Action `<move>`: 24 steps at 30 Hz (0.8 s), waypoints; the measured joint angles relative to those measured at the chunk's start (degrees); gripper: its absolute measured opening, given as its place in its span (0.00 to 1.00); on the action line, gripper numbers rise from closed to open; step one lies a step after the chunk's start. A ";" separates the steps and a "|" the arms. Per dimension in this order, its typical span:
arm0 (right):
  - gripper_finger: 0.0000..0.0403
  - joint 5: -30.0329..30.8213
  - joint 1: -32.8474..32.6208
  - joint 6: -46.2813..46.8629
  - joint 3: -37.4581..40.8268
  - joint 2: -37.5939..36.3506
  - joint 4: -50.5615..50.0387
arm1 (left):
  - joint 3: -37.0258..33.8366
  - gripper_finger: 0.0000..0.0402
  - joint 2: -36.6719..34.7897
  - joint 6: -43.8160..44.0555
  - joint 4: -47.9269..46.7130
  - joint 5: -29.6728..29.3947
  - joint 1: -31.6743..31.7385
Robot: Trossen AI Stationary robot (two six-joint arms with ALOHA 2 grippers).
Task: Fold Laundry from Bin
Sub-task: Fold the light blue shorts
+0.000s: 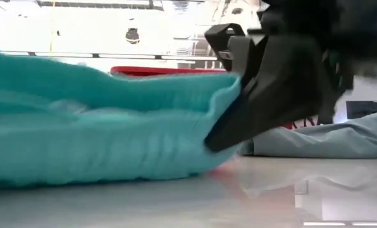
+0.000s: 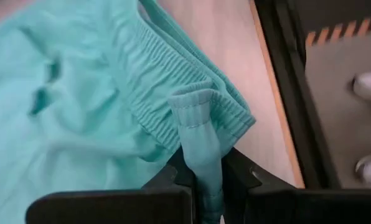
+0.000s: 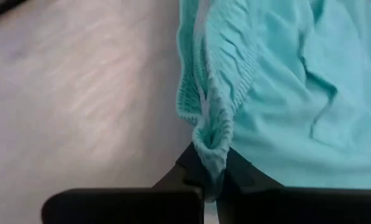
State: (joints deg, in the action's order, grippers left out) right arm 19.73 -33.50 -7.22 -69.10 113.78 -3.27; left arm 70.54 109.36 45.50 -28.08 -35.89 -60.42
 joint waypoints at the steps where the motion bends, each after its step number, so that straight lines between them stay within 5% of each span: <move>1: 0.09 -1.99 0.62 1.94 0.00 -1.53 -2.29 | 0.00 0.04 -1.14 0.39 -0.25 -0.79 0.30; 8: 0.08 -22.43 8.05 17.35 0.07 -12.01 -5.59 | -0.83 0.04 -10.51 0.92 -1.72 -1.91 3.01; 15: 0.08 -34.19 7.42 31.40 0.07 -14.06 -6.49 | -2.71 0.04 -17.36 8.64 7.09 3.01 3.35; 19: 0.08 -35.09 5.76 34.14 0.04 -14.07 -3.68 | -2.71 0.04 -18.11 8.14 14.46 1.91 1.84; 24: 0.08 -34.18 9.48 35.10 0.11 -14.10 -2.78 | -2.65 0.04 -18.43 17.00 9.98 -0.86 2.29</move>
State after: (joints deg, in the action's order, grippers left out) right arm -14.45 -24.03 27.88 -68.99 99.68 -6.05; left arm 67.89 90.94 62.50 -18.10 -36.75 -58.13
